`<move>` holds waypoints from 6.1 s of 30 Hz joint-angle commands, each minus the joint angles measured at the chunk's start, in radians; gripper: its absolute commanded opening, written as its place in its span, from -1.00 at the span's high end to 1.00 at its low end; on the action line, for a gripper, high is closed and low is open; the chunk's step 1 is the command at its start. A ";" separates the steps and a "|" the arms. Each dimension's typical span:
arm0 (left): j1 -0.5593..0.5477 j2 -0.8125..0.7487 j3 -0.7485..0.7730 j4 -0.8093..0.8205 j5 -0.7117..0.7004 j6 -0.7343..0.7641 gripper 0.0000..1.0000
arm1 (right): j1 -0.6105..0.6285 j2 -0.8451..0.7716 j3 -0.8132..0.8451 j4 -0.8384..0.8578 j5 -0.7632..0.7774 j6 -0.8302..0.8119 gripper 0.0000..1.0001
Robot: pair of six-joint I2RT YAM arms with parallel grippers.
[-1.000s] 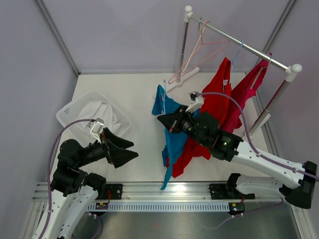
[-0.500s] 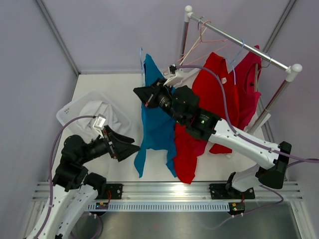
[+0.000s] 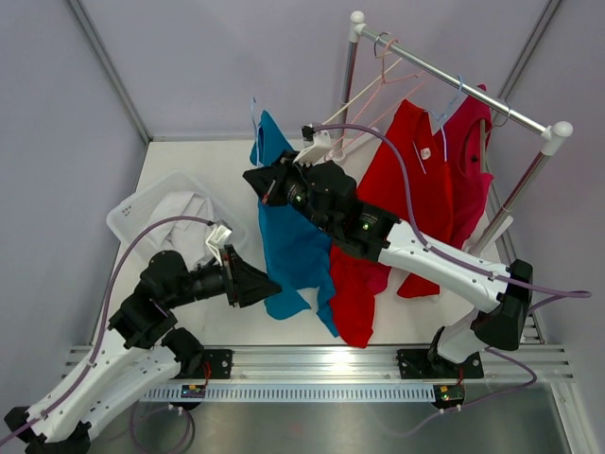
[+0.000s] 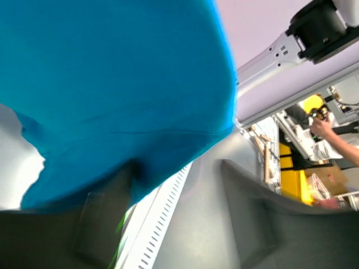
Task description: Remove the t-shirt from the hanger
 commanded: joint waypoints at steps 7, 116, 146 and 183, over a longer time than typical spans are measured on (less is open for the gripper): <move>-0.099 0.061 -0.019 0.058 -0.147 0.042 1.00 | 0.005 -0.067 0.077 0.036 0.000 -0.118 1.00; 0.341 0.801 1.222 0.174 -1.198 0.955 1.00 | -0.238 -1.096 -0.445 -0.547 -0.718 -0.020 1.00; 0.550 0.367 0.234 -0.318 -1.060 0.284 -0.38 | -0.242 -0.740 -0.357 -0.262 0.046 -0.003 1.00; 0.275 -0.212 0.007 -0.301 0.086 0.326 -0.98 | -0.742 -0.055 0.071 -0.078 -0.175 0.167 1.00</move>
